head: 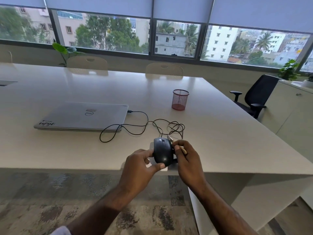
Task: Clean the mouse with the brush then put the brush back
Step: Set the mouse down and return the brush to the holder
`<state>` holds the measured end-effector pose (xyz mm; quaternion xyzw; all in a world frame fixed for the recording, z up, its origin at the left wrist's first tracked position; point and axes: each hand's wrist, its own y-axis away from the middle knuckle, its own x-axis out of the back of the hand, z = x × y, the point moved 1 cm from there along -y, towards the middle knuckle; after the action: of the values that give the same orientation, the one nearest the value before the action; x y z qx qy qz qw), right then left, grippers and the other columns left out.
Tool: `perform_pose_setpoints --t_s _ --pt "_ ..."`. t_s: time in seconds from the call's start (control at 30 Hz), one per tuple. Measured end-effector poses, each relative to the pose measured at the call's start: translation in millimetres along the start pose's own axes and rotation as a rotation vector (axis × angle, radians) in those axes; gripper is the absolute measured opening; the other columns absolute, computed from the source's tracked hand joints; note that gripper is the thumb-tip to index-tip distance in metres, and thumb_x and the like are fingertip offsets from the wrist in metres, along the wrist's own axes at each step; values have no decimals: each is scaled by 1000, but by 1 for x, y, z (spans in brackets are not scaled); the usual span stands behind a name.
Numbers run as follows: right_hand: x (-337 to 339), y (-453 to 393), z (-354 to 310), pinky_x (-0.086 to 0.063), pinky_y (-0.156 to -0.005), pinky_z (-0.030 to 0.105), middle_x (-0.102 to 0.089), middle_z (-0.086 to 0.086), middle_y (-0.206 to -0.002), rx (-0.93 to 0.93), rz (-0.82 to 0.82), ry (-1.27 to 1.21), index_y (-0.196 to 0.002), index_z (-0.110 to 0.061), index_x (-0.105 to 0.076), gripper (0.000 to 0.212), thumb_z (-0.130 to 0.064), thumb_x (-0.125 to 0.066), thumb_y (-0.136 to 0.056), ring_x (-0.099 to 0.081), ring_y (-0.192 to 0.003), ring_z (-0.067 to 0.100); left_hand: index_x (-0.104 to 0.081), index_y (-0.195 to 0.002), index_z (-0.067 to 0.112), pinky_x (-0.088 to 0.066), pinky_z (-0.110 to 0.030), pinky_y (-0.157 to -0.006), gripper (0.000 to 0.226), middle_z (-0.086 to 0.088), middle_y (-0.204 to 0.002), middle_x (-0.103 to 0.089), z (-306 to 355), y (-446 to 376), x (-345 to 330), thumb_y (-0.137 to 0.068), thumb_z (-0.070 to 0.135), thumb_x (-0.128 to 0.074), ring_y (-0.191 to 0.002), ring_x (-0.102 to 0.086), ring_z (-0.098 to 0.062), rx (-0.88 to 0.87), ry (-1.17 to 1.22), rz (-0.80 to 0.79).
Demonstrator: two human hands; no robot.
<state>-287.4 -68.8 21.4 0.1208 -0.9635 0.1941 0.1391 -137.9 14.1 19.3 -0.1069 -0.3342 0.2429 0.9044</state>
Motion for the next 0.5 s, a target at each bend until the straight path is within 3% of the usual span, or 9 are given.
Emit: perform_pose_setpoints --t_s 0.23,0.37,0.5 --pt "2 -37 6 -59 -78 44 -65 -9 -97 -28 -59 119 -110 -21 -62 15 -19 -47 -105 -65 -87 17 -74 -120 22 -57 -38 -77 48 5 -99 -72 -3 -39 -7 -76 37 -88 -83 -63 -13 -4 -95 -40" --pt "2 -54 12 -45 -68 24 -64 -4 -102 -45 -76 173 -113 -20 -61 17 -19 -46 -105 -57 -86 5 -75 -119 16 -54 -31 -76 50 3 -99 -71 -6 -56 -16 -75 38 -89 -85 -61 -11 -16 -142 -60" --pt "3 -68 17 -39 -65 20 -63 -1 -106 -71 -76 194 -116 -18 -61 19 -19 -46 -105 -55 -85 8 -77 -111 14 -50 -28 -74 45 6 -94 -66 -7 -71 -24 -76 39 -88 -84 -60 -11 -48 -173 -71"
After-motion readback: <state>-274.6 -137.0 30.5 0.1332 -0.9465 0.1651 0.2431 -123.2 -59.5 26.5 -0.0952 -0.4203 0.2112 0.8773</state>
